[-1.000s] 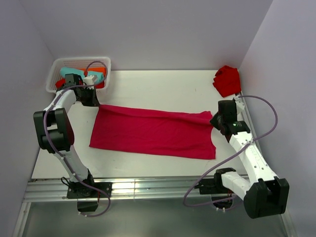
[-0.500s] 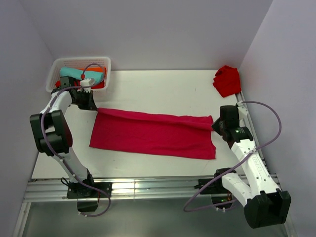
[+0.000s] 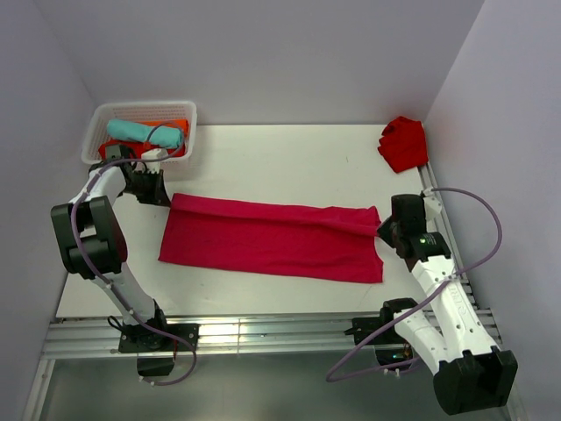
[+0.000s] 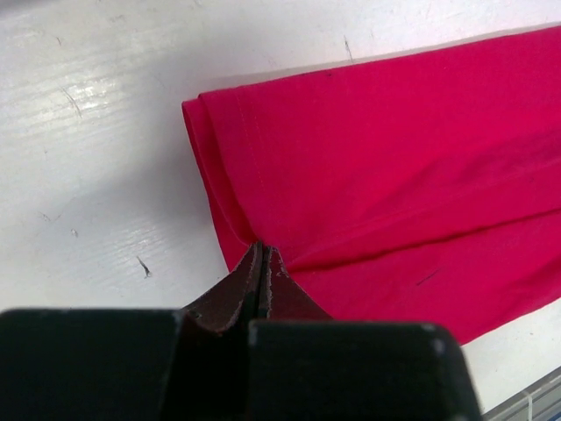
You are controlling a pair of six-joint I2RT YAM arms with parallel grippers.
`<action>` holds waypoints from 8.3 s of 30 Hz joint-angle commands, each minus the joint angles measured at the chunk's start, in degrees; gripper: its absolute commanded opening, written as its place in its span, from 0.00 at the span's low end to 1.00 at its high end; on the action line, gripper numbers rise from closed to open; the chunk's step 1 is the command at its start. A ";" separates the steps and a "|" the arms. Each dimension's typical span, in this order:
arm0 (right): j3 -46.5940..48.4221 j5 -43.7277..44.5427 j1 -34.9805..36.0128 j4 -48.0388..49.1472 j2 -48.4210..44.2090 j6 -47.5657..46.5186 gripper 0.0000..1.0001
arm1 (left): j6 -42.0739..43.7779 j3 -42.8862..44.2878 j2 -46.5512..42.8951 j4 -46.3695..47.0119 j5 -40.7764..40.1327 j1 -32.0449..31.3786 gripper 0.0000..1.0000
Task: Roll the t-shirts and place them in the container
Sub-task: Fold the tshirt
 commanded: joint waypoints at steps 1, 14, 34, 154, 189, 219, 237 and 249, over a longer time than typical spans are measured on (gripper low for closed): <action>-1.55 0.84 -0.02 -0.99 -1.17 0.85 0.00 | 2.03 -0.69 -3.17 -0.26 1.23 0.43 0.00; -5.95 -1.98 0.06 -0.46 -3.63 2.79 0.00 | 2.29 -4.11 -3.09 0.09 1.31 0.78 0.00; -6.92 -0.22 0.06 -3.97 -8.02 7.27 0.00 | 3.96 -6.93 -4.41 -1.14 0.26 1.13 0.00; 8.28 6.20 28.11 6.13 23.87 8.42 0.26 | 4.66 1.86 -3.70 -6.85 -0.62 -1.41 0.40; -5.25 1.36 32.58 9.91 17.46 14.21 0.19 | 20.04 -3.76 -6.68 -5.98 -1.76 -26.01 0.57; -6.92 3.03 29.95 7.54 15.10 17.12 0.15 | 19.87 -5.00 -1.24 0.88 -2.29 -44.39 0.52; -6.39 3.03 29.95 8.15 16.32 16.41 0.16 | 19.78 -6.23 -0.45 2.46 -2.47 -47.20 0.45; -6.65 2.77 29.86 8.77 16.59 15.97 0.16 | 19.43 -7.55 0.78 4.58 -5.01 -47.82 0.44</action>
